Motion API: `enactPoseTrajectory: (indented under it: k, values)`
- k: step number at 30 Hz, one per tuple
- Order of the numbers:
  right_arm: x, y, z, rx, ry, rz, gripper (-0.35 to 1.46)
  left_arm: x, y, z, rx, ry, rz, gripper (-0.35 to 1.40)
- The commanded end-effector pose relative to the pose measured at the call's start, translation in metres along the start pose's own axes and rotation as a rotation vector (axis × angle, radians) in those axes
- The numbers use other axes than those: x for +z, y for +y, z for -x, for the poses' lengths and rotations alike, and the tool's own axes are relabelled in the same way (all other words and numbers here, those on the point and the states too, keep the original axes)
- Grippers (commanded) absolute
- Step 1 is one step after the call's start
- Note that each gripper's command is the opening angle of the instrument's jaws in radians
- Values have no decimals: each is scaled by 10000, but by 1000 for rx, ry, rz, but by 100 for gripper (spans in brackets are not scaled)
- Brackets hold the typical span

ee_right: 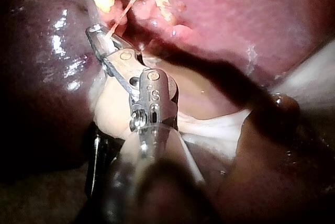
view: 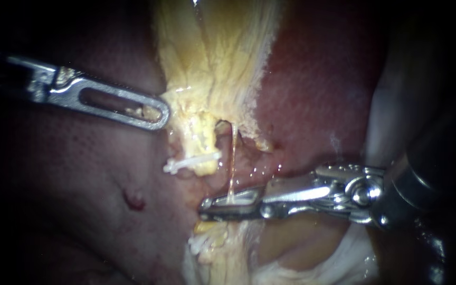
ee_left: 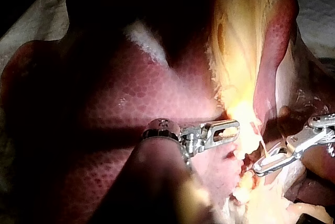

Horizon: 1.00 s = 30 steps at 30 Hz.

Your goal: Going back first clip right tube

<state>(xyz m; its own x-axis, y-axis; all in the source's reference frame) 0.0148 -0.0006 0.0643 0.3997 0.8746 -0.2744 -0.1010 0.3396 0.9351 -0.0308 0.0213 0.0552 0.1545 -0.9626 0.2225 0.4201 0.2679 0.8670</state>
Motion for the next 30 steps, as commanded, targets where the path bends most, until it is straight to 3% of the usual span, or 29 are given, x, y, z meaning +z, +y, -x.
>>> enactPoseTrajectory:
  k: [1, 6, 9, 11, 14, 16, 25, 30]
  values:
    - [0, 0, 0, 0, 0, 1, -35, 0, 0, 0, 0, 0, 0, -35]
    - [1, 1, 2, -2, -8, -9, -35, 0, 0, 0, 0, 0, 0, -35]
    - [1, 1, 2, -4, -9, -24, -5, 0, 0, 0, 0, 0, 0, -35]
    - [3, 2, 2, -6, 4, -35, 27, 0, 0, 0, 0, 0, 0, -35]
    - [7, 3, 2, -7, 11, -31, 41, 0, 0, 0, 0, 0, 0, -35]
    - [9, 4, 3, -2, 11, -30, 44, 0, 0, 0, 0, 0, 0, -35]
    - [17, 24, 8, -207, 48, 43, 49, 0, 0, 0, 0, 0, 0, -35]
    - [7, 39, 11, -317, 37, 99, 49, 1, 0, 0, 0, 0, 0, -35]
